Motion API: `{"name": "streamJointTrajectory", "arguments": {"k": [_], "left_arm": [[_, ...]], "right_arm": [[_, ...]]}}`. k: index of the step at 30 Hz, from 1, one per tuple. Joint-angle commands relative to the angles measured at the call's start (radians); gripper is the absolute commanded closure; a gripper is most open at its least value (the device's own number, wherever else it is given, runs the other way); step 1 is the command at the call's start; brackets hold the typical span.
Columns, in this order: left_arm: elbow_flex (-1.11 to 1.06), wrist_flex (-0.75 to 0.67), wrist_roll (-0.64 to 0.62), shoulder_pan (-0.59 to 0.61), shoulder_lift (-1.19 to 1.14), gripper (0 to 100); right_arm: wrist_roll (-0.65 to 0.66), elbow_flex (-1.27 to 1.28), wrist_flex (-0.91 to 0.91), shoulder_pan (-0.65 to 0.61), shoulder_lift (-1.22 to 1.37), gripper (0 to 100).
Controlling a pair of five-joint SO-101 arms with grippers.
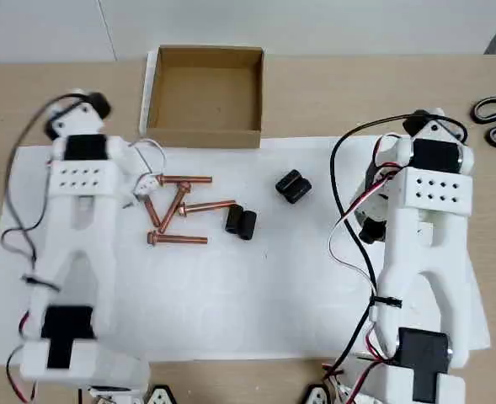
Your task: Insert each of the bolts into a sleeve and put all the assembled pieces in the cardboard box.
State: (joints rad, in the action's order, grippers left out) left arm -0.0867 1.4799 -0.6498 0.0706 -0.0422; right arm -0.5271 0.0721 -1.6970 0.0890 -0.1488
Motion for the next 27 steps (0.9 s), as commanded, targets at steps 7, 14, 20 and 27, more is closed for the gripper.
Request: {"name": "streamJointTrajectory", "arguments": {"k": [7, 14, 20, 27], "left_arm": [[0.196, -0.018, 0.028, -0.023, -0.206, 95], [0.363, 0.032, 0.026, -0.021, -0.351, 93], [0.449, 0.072, 0.026, -0.02, -0.422, 86], [0.452, 0.071, 0.029, 0.048, -0.466, 86]], "right_arm": [[0.005, -0.003, -0.002, 0.007, -0.044, 99.5], [0.005, -0.002, 0.005, 0.012, -0.041, 99.5], [0.008, -0.002, 0.01, 0.012, -0.041, 99.5], [0.008, -0.002, 0.01, 0.012, -0.039, 99.5]]}}
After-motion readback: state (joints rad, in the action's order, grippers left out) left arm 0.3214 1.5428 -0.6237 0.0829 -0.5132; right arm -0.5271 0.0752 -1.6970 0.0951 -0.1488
